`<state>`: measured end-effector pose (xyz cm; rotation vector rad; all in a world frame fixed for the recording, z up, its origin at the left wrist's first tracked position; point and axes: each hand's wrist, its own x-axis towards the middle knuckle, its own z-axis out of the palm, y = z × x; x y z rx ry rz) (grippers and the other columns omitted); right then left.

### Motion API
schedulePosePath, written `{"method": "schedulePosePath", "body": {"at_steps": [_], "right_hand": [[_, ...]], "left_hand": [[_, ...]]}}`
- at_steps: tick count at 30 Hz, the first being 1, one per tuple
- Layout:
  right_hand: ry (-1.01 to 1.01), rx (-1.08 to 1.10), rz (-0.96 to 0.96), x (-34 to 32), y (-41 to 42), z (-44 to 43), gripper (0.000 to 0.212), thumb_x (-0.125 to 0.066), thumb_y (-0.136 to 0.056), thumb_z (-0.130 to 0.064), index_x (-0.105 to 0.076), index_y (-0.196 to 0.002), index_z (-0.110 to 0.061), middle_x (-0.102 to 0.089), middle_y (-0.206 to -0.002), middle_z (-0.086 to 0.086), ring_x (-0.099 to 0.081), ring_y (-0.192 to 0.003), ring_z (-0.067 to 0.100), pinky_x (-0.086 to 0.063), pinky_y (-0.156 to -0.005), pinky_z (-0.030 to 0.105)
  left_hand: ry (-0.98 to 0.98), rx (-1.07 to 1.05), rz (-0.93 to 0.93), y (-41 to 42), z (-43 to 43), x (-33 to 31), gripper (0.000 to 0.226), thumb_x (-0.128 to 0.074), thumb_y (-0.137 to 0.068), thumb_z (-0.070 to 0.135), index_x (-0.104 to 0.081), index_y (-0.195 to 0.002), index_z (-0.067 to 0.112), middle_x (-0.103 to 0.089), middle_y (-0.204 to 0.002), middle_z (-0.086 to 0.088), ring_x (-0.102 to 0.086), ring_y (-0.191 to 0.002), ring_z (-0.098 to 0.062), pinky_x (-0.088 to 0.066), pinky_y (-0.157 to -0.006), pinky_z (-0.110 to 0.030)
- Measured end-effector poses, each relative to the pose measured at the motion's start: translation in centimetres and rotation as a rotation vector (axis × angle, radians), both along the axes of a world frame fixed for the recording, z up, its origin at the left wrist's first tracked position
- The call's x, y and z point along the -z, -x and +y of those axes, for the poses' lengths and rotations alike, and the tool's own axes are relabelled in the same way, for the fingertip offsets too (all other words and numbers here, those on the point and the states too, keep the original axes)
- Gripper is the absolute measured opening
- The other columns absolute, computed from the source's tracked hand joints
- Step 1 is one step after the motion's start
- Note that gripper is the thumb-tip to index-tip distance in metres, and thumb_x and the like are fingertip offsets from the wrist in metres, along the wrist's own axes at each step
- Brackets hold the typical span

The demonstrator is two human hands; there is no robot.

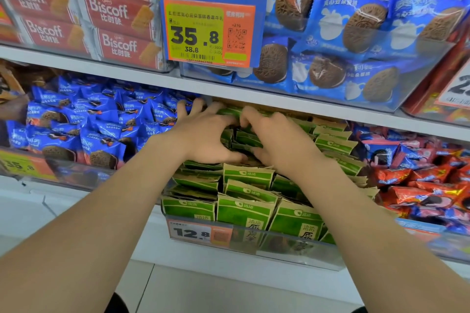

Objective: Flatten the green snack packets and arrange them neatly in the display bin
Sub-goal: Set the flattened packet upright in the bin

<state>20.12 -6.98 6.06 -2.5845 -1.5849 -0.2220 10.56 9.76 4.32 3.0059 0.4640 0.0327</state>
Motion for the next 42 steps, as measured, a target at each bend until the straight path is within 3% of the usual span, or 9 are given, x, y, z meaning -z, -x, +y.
{"method": "schedulePosePath", "body": {"at_steps": [5, 9, 15, 24, 28, 31, 34, 37, 42], "right_hand": [[0.104, 0.059, -0.153, -0.4, 0.9, 0.1, 0.03, -0.074, -0.095, -0.021, -0.068, -0.122, -0.031, -0.067, -0.109, 0.004, -0.065, -0.105, 0.031, -0.044, -0.07, 0.035], [0.072, 0.114, -0.113, -0.4, 1.0, -0.2, 0.021, -0.069, -0.093, -0.012, -0.073, -0.112, -0.022, -0.066, -0.101, 0.004, -0.062, -0.111, 0.032, -0.047, -0.086, 0.038], [0.029, 0.131, -0.012, 0.9, -0.1, 0.3, 0.033, -0.06, -0.098, -0.005, -0.046, -0.128, -0.011, -0.065, -0.09, 0.008, -0.06, -0.075, 0.032, -0.041, -0.063, 0.039], [-0.041, 0.222, 0.262, 0.2, -1.5, 1.0, 0.056, -0.057, -0.098, -0.006, -0.056, -0.151, -0.021, -0.065, -0.143, 0.01, -0.056, -0.135, 0.034, -0.048, -0.111, 0.04], [0.046, 0.187, 0.282, 0.3, -1.9, 1.4, 0.037, -0.058, -0.095, -0.007, -0.074, -0.109, -0.037, -0.072, -0.103, 0.001, -0.06, -0.107, 0.033, -0.05, -0.092, 0.039], [0.188, 0.168, 0.303, 0.5, -1.9, 1.7, 0.041, -0.054, -0.102, -0.009, -0.053, -0.068, -0.033, -0.05, -0.069, -0.004, -0.05, -0.078, 0.026, -0.035, -0.07, 0.033], [0.122, 0.085, 0.336, 0.6, -1.0, 0.5, 0.046, -0.043, -0.114, -0.03, -0.056, -0.073, -0.015, -0.052, -0.064, 0.001, -0.048, -0.06, 0.018, -0.033, -0.061, 0.034], [-0.214, 0.063, 0.243, 1.3, -0.8, -0.9, 0.039, -0.053, -0.11, -0.03, -0.072, -0.078, -0.016, -0.067, -0.069, 0.002, -0.061, -0.068, 0.021, -0.051, -0.073, 0.036], [-0.246, 0.131, 0.041, 1.2, -0.6, -0.7, 0.03, -0.069, -0.101, -0.014, -0.072, -0.131, -0.016, -0.077, -0.116, 0.012, -0.072, -0.106, 0.031, -0.061, -0.092, 0.043]], "left_hand": [[0.228, 0.016, -0.255, 1.0, 0.2, -0.3, 0.063, -0.088, -0.059, 0.074, -0.053, -0.097, 0.037, -0.054, -0.123, 0.008, -0.043, -0.123, -0.032, -0.03, -0.11, -0.057], [0.151, 0.063, -0.254, 1.4, -0.9, -0.2, 0.021, -0.083, -0.082, 0.054, -0.076, -0.099, 0.046, -0.046, -0.152, 0.012, -0.033, -0.145, -0.036, -0.017, -0.122, -0.067], [-0.029, 0.029, 0.109, 1.1, -1.9, -0.3, 0.033, -0.043, -0.108, 0.053, -0.062, -0.135, 0.056, -0.007, -0.175, 0.003, -0.01, -0.152, -0.042, -0.009, -0.116, -0.075], [0.184, -0.109, 0.06, 0.0, -2.1, -1.4, 0.042, -0.045, -0.11, 0.053, -0.07, -0.086, 0.028, -0.034, -0.165, -0.004, -0.011, -0.151, -0.043, -0.001, -0.115, -0.077], [0.197, -0.133, 0.088, -0.3, -1.9, -1.3, 0.052, -0.05, -0.105, 0.063, -0.068, -0.078, 0.022, -0.043, -0.147, -0.004, -0.017, -0.145, -0.042, -0.005, -0.115, -0.079], [0.183, -0.171, -0.017, 0.1, -2.3, -0.9, 0.041, -0.063, -0.094, 0.069, -0.077, -0.079, 0.033, -0.051, -0.114, 0.003, -0.03, -0.134, -0.039, -0.021, -0.111, -0.071], [0.212, -0.232, -0.25, 0.8, -2.3, -0.7, 0.03, -0.086, -0.075, 0.066, -0.079, -0.081, 0.038, -0.056, -0.089, 0.019, -0.049, -0.118, -0.028, -0.029, -0.109, -0.063], [0.346, -0.188, -0.342, 0.9, -1.8, -0.3, 0.046, -0.087, -0.064, 0.073, -0.074, -0.094, 0.042, -0.062, -0.109, 0.022, -0.048, -0.118, -0.012, -0.03, -0.112, -0.062], [0.344, -0.135, -0.242, 1.5, -2.4, -0.2, 0.025, -0.05, -0.102, 0.055, -0.07, -0.117, 0.058, -0.061, -0.145, 0.016, -0.04, -0.144, -0.037, -0.016, -0.112, -0.074]]}}
